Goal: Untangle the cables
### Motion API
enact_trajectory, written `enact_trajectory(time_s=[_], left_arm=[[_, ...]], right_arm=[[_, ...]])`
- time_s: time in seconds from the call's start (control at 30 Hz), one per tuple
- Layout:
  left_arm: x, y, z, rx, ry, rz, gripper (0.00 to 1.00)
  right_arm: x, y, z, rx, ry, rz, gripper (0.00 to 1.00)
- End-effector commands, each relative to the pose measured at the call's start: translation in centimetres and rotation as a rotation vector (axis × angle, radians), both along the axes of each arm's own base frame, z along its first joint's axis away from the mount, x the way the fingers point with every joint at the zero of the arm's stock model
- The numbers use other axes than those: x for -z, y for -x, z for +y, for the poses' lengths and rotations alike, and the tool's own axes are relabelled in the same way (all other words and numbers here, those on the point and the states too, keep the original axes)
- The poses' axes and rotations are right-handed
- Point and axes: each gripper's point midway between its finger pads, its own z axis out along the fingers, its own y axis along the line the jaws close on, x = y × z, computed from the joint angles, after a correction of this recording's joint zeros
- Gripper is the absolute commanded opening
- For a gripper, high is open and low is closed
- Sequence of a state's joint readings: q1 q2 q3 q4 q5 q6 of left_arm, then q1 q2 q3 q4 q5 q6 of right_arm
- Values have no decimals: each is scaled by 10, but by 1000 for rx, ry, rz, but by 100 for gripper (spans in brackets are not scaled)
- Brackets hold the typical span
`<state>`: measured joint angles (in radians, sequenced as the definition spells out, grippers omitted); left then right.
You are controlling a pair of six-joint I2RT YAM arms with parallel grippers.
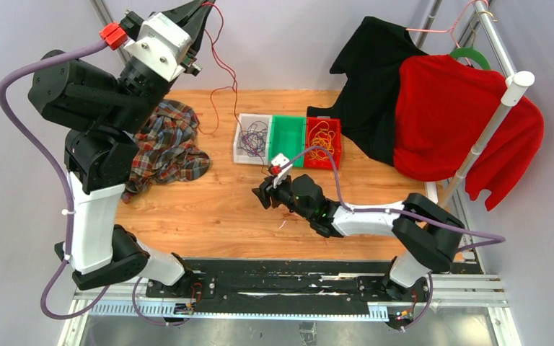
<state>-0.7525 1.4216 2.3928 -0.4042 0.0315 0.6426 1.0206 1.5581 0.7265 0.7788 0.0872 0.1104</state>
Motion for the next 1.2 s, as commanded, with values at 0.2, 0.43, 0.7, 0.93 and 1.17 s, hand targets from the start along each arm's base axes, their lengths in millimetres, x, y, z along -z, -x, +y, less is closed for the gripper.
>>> enact_trajectory(time_s=[0.2, 0.43, 0.7, 0.93, 1.17], left_arm=[[-32, 31, 15, 37, 70, -82, 0], [-55, 45, 41, -34, 113, -179, 0], [-95, 56, 88, -242, 258, -354, 0], [-112, 70, 98, -282, 267, -451, 0], [-125, 74, 108, -436, 250, -586, 0]], right_arm=[[62, -23, -9, 117, 79, 23, 43], [92, -19, -22, 136, 129, 53, 50], [105, -5, -52, 157, 171, 77, 46], [115, 3, -83, 228, 173, 91, 25], [127, 15, -125, 330, 159, 152, 5]])
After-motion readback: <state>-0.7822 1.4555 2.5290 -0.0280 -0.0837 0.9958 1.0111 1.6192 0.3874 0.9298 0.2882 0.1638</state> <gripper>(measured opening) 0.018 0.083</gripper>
